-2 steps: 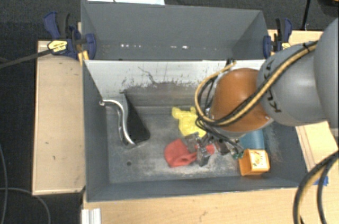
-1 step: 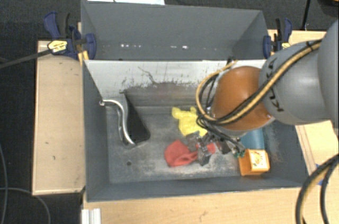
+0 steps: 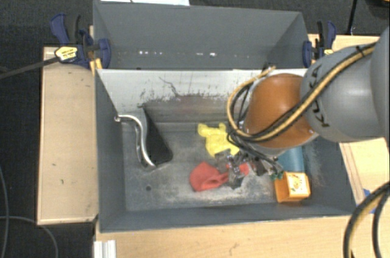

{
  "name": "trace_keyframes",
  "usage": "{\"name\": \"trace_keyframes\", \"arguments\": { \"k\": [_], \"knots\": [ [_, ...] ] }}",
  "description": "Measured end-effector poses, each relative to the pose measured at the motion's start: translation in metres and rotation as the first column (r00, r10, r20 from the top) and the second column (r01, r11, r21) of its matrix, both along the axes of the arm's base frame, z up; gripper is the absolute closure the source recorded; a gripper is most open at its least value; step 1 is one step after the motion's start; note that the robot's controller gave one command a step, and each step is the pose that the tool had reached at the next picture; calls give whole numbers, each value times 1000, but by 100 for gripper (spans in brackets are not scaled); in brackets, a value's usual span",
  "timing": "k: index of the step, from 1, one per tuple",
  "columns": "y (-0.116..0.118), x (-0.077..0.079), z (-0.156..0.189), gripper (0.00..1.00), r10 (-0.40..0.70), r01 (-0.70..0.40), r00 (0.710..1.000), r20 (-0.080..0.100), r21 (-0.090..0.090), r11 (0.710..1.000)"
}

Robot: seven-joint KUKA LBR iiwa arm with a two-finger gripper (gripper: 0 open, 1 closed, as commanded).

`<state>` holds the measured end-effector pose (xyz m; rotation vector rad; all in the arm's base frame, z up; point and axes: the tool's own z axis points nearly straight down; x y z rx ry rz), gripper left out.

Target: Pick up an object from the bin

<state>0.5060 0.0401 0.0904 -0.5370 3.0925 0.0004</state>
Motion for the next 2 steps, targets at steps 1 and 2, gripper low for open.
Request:
{"name": "trace_keyframes", "arguments": {
  "k": [1, 2],
  "knots": [
    [0, -1, 10, 100, -1, 1, 1000, -6, -1, 1000],
    [0, -2, 33, 100, -2, 2, 1000, -10, -1, 1000]
  ]
}}
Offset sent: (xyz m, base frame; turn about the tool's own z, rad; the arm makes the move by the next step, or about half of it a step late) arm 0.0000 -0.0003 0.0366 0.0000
